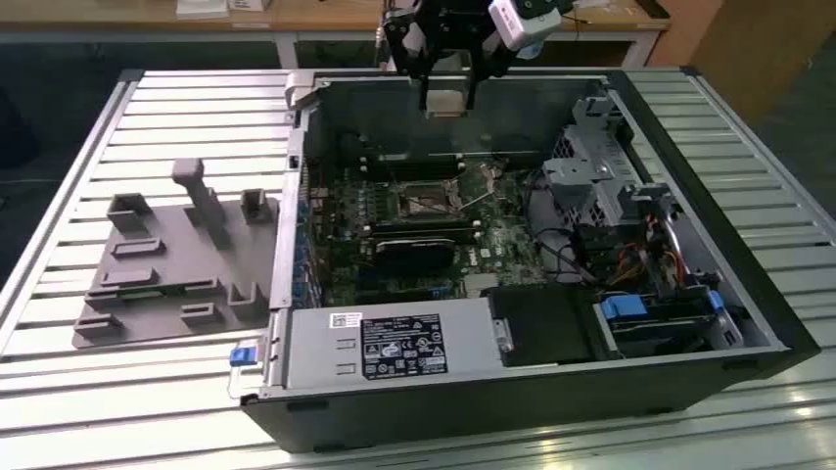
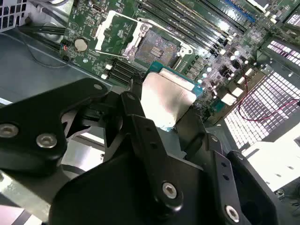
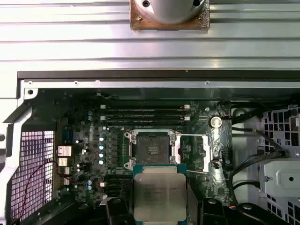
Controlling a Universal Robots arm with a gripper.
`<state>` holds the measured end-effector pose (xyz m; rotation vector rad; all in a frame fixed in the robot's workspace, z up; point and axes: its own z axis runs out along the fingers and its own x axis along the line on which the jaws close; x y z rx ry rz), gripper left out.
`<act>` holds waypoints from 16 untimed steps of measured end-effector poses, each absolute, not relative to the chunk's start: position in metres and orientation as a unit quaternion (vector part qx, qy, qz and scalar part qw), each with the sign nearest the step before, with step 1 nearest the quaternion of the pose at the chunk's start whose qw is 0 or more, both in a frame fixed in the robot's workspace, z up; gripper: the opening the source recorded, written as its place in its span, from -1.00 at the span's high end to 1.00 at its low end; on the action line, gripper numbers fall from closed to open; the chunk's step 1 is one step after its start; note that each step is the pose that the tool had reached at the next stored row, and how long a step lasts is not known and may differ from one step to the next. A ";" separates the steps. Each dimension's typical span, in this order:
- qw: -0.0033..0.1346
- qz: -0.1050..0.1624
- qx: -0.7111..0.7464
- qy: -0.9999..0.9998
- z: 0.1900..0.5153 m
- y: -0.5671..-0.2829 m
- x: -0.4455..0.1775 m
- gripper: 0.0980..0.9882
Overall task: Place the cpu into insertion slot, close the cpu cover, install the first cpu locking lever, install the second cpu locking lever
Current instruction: 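Place the cpu into insertion slot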
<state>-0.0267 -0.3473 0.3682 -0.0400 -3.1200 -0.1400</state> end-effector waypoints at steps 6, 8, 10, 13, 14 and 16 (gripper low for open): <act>0.009 -0.045 -0.013 -0.999 0.368 -0.347 -0.027 0.01; 0.009 -0.045 -0.013 -0.999 0.368 -0.347 -0.027 0.01; 0.009 -0.045 -0.013 -0.999 0.368 -0.347 -0.027 0.01; 0.009 -0.045 -0.013 -0.999 0.368 -0.347 -0.027 0.01; 0.009 -0.045 -0.013 -0.999 0.367 -0.347 -0.027 0.01; 0.009 -0.045 -0.013 -0.999 0.364 -0.347 -0.027 0.01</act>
